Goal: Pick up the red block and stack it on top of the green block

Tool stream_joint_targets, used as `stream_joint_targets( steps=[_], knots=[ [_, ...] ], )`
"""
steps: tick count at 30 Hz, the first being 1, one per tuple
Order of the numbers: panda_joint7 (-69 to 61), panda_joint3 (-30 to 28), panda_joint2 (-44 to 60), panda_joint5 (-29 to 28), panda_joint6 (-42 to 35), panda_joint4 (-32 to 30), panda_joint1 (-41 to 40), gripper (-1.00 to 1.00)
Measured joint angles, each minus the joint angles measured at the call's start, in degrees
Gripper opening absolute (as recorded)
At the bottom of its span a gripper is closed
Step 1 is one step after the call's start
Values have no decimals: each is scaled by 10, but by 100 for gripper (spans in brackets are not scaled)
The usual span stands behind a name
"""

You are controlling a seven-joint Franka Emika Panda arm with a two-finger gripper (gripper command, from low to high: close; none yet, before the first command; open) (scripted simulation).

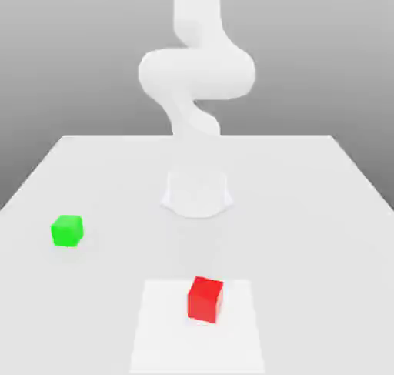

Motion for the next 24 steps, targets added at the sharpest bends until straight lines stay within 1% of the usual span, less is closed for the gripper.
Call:
stream_joint_targets(
  steps=[10,18,20,24],
  knots=[
    [93,38,216,-7,133,-134,-28,0],
    [158,51,385,-2,237,-239,-32,0],
    [169,49,426,-5,268,-248,-30,0],
    [190,32,508,-31,337,-240,-20,0]
  ],
)
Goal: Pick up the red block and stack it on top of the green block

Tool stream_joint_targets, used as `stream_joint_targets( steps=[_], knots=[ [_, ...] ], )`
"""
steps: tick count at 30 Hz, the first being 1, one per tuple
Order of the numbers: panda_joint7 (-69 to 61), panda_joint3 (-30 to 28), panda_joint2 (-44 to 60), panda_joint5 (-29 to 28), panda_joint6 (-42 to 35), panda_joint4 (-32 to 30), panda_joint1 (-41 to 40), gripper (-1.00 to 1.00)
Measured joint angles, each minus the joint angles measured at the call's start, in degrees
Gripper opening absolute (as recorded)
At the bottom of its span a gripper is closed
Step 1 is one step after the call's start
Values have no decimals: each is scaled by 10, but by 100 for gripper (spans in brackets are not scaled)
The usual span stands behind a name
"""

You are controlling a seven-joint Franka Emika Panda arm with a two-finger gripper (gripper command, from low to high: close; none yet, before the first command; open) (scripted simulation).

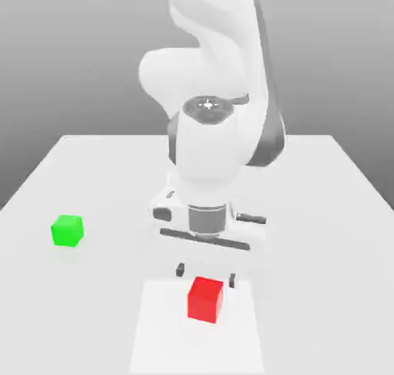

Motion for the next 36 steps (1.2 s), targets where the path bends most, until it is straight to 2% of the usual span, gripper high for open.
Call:
stream_joint_targets(
  steps=[1,2,9,16,18,20,34,36],
  knots=[
    [4,-7,21,-6,18,3,6,0],
    [5,-14,36,-7,31,5,12,-100],
    [7,-14,38,-9,32,5,12,-100],
    [-30,-2,-89,26,-74,-15,-2,-100],
    [-66,-35,-112,12,-89,-23,-20,-100],
    [-110,-68,-131,-7,-98,-32,-78,-100],
    [-442,-315,-260,-141,-159,-93,-323,-100],
    [-471,-336,-266,-145,-159,-97,-338,-100]
  ],
)
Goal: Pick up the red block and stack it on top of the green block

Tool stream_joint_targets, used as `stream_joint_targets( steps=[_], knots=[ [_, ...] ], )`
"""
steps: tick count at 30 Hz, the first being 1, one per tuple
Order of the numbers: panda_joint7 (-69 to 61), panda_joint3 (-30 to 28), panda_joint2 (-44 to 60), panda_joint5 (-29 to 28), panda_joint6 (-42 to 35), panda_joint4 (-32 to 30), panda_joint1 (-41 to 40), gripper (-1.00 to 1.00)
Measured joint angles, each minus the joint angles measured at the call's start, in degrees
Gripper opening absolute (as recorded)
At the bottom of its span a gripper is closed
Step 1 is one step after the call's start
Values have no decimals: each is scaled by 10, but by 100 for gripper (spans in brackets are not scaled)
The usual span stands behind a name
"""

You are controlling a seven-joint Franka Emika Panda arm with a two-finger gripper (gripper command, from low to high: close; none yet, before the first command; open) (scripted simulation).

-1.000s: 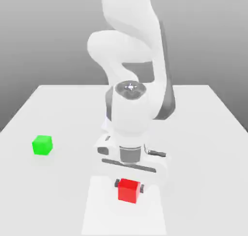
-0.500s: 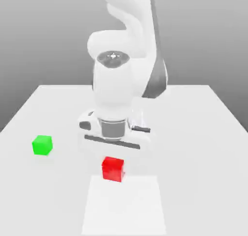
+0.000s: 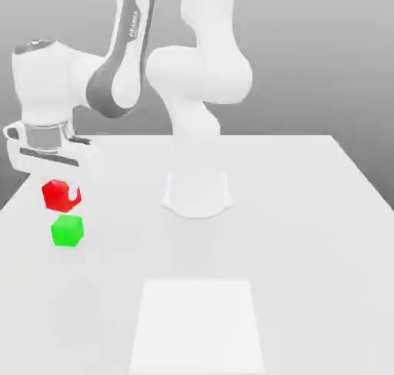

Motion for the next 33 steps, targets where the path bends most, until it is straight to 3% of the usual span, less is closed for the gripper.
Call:
stream_joint_targets(
  steps=[33],
  knots=[
    [-155,-73,160,213,144,0,121,-100]
  ],
)
